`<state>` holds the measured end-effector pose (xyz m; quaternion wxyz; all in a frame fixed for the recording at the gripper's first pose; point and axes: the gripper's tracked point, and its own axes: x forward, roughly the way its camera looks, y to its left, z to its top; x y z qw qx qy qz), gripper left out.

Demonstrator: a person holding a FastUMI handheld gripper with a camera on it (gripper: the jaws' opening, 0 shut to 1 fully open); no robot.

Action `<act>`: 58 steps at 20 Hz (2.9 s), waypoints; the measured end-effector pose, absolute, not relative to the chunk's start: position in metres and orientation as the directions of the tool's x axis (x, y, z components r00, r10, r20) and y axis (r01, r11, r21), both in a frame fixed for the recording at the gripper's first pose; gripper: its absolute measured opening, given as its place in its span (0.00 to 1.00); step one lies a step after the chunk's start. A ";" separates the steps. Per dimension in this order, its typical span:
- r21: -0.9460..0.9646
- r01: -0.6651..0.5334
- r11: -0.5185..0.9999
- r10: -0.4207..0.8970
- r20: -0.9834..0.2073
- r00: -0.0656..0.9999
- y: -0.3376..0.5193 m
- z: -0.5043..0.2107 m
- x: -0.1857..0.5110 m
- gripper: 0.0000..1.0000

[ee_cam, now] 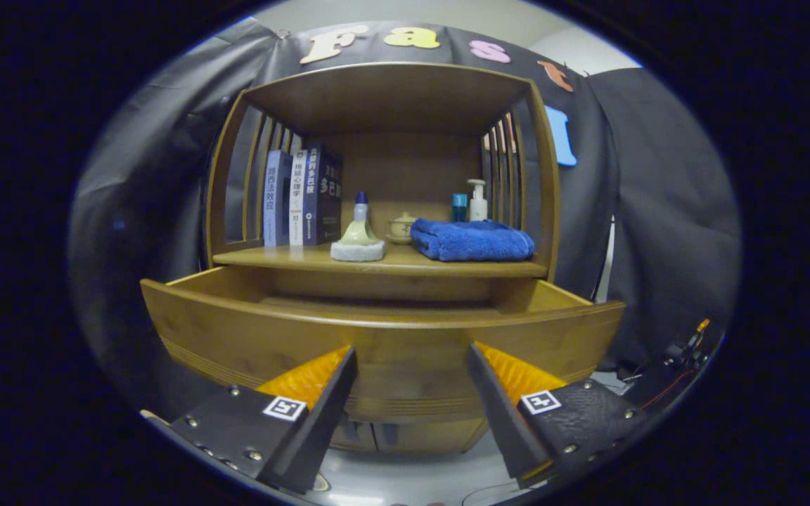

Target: Pull open the drawer, take out the items inside it, and place them on the countertop above the cabinet.

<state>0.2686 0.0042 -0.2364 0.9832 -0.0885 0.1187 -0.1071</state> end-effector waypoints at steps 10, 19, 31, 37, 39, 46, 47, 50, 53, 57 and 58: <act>-0.181 0.255 0.950 -0.292 -0.222 0.930 -0.003 -0.244 0.326 0.95; -0.243 0.261 0.934 -0.310 -0.191 0.932 -0.007 -0.245 0.358 0.95; -0.259 0.283 0.923 -0.335 -0.181 0.925 -0.010 -0.247 0.381 0.95; -0.268 0.294 0.917 -0.347 -0.174 0.922 -0.011 -0.247 0.383 0.95; -0.278 0.297 0.914 -0.351 -0.173 0.920 -0.011 -0.247 0.386 0.95; -0.311 0.304 0.901 -0.362 -0.150 0.920 -0.012 -0.246 0.391 0.92; -0.319 0.302 0.898 -0.361 -0.145 0.921 -0.011 -0.246 0.390 0.92; -0.323 0.297 0.899 -0.356 -0.143 0.923 -0.012 -0.245 0.390 0.91; -0.310 0.293 0.905 -0.351 -0.150 0.924 -0.012 -0.245 0.389 0.91; -0.310 0.289 0.906 -0.347 -0.149 0.926 -0.012 -0.245 0.390 0.91; -0.311 0.289 0.905 -0.347 -0.149 0.926 -0.013 -0.245 0.390 0.91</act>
